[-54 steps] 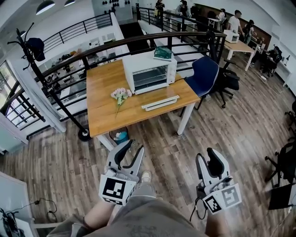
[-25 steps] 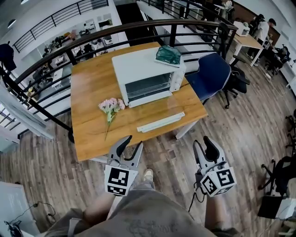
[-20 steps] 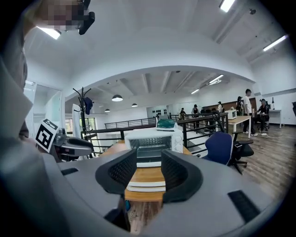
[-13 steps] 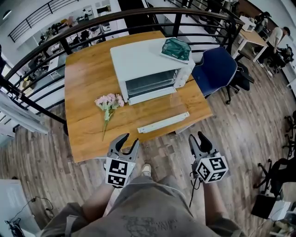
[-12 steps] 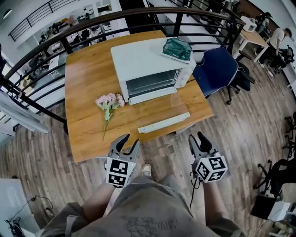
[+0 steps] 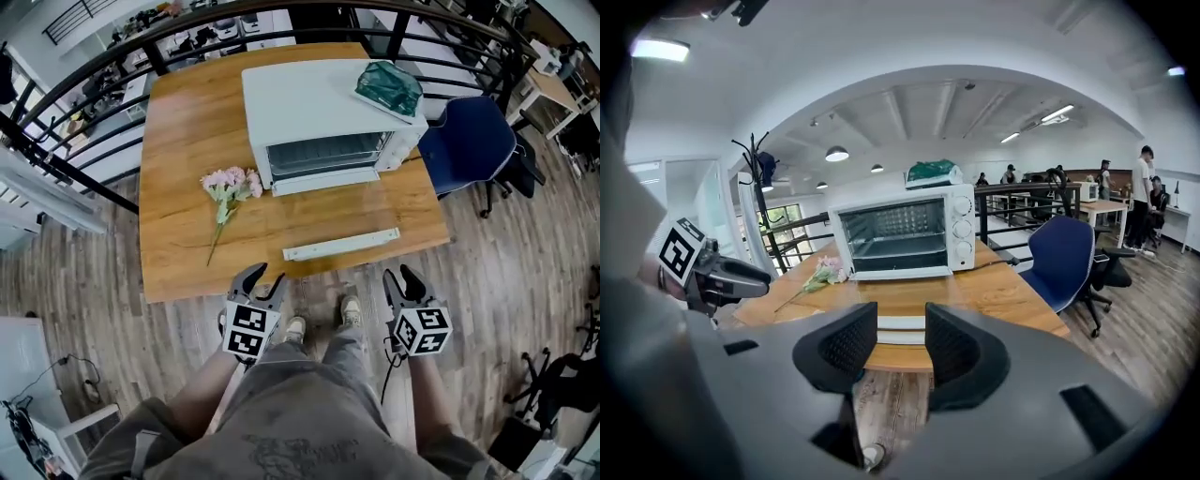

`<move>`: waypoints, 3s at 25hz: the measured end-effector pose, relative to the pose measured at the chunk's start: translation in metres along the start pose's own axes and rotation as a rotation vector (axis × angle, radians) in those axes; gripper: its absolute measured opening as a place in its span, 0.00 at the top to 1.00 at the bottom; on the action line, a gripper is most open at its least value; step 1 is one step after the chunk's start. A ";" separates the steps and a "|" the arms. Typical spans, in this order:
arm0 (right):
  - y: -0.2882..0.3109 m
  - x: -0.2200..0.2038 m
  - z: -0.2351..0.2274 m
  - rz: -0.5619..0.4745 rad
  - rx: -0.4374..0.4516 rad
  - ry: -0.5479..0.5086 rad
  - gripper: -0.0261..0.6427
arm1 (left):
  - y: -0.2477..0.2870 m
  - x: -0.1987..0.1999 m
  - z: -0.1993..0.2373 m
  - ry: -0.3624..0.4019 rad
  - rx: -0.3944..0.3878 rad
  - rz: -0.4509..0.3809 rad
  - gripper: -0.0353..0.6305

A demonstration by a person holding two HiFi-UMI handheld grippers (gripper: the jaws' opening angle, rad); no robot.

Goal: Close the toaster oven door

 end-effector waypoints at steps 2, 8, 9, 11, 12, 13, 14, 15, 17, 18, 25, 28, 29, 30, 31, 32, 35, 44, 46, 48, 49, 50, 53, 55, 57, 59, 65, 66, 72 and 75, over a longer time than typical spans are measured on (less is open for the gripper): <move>0.013 -0.006 -0.012 0.031 0.024 0.001 0.72 | 0.008 -0.004 -0.005 -0.019 0.026 0.028 0.69; 0.045 -0.011 -0.047 0.115 0.093 -0.014 0.72 | 0.031 -0.009 -0.019 -0.071 0.106 0.102 0.69; 0.051 -0.014 -0.052 0.132 0.104 -0.020 0.72 | 0.036 -0.010 -0.020 -0.084 0.129 0.111 0.69; 0.062 -0.019 -0.062 0.164 0.123 -0.023 0.72 | 0.046 -0.014 -0.022 -0.120 0.166 0.137 0.69; 0.067 -0.021 -0.067 0.177 0.130 -0.021 0.72 | 0.051 -0.017 -0.022 -0.144 0.176 0.155 0.69; 0.072 -0.022 -0.072 0.189 0.137 -0.018 0.72 | 0.057 -0.021 -0.023 -0.168 0.181 0.172 0.69; 0.078 -0.024 -0.076 0.198 0.142 -0.015 0.72 | 0.062 -0.024 -0.022 -0.190 0.183 0.184 0.69; 0.084 -0.024 -0.079 0.206 0.147 -0.013 0.72 | 0.068 -0.026 -0.022 -0.208 0.184 0.187 0.69; 0.096 -0.023 -0.084 0.218 0.160 -0.019 0.72 | 0.078 -0.030 -0.020 -0.238 0.188 0.195 0.69; 0.101 -0.022 -0.087 0.225 0.166 -0.026 0.72 | 0.083 -0.033 -0.020 -0.252 0.189 0.204 0.69; 0.136 -0.030 -0.095 0.302 0.178 -0.077 0.72 | 0.119 -0.046 -0.013 -0.251 0.190 0.266 0.69; 0.147 -0.029 -0.096 0.313 0.172 -0.073 0.72 | 0.133 -0.046 -0.007 -0.238 0.176 0.255 0.69; 0.150 -0.028 -0.097 0.313 0.170 -0.073 0.72 | 0.137 -0.044 -0.006 -0.237 0.166 0.249 0.69; 0.153 -0.027 -0.098 0.312 0.167 -0.075 0.72 | 0.140 -0.042 -0.007 -0.234 0.155 0.246 0.69; 0.156 -0.025 -0.099 0.313 0.164 -0.077 0.72 | 0.142 -0.041 -0.007 -0.229 0.145 0.247 0.69; 0.159 -0.025 -0.100 0.316 0.162 -0.076 0.72 | 0.144 -0.041 -0.007 -0.225 0.138 0.249 0.70; 0.163 -0.025 -0.101 0.319 0.153 -0.061 0.73 | 0.146 -0.044 -0.005 -0.239 0.122 0.251 0.69; 0.149 -0.011 -0.098 0.267 0.158 -0.032 0.80 | 0.130 -0.030 -0.013 -0.238 0.116 0.201 0.77; 0.142 -0.001 -0.097 0.249 0.170 -0.036 0.80 | 0.121 -0.022 -0.013 -0.273 0.102 0.176 0.77; 0.131 0.010 -0.096 0.229 0.196 -0.046 0.80 | 0.107 -0.014 -0.014 -0.302 0.088 0.154 0.77; 0.125 0.016 -0.096 0.214 0.213 -0.045 0.79 | 0.100 -0.008 -0.013 -0.301 0.086 0.138 0.77; 0.120 0.024 -0.095 0.190 0.228 -0.043 0.79 | 0.093 -0.002 -0.012 -0.293 0.086 0.117 0.77; 0.111 0.055 -0.094 0.091 0.238 -0.092 0.80 | 0.077 0.024 0.001 -0.288 0.087 0.029 0.77; 0.108 0.076 -0.093 0.036 0.242 -0.112 0.80 | 0.069 0.041 0.010 -0.318 0.073 -0.022 0.77; 0.105 0.094 -0.094 -0.011 0.267 -0.077 0.80 | 0.061 0.058 0.019 -0.338 0.062 -0.061 0.76; 0.104 0.113 -0.094 -0.050 0.276 -0.056 0.80 | 0.054 0.074 0.028 -0.337 0.067 -0.099 0.75; 0.112 0.167 -0.091 -0.119 0.268 -0.014 0.80 | 0.044 0.116 0.058 -0.348 0.113 -0.190 0.72; 0.114 0.175 -0.091 -0.121 0.272 0.001 0.80 | 0.044 0.122 0.062 -0.359 0.116 -0.201 0.72; 0.128 0.212 -0.090 -0.116 0.241 -0.006 0.80 | 0.048 0.151 0.084 -0.389 0.121 -0.225 0.73; 0.135 0.221 -0.089 -0.114 0.237 0.016 0.81 | 0.050 0.157 0.093 -0.418 0.105 -0.231 0.73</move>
Point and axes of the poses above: the fingertips, and each gripper's own axes: y forward along the fingers, z to its left, x out of its top, the point moved 7 cm from there along -y, backward along the fingers, and after that the axes turned 13 degrees about z, right-handed, at the moved point
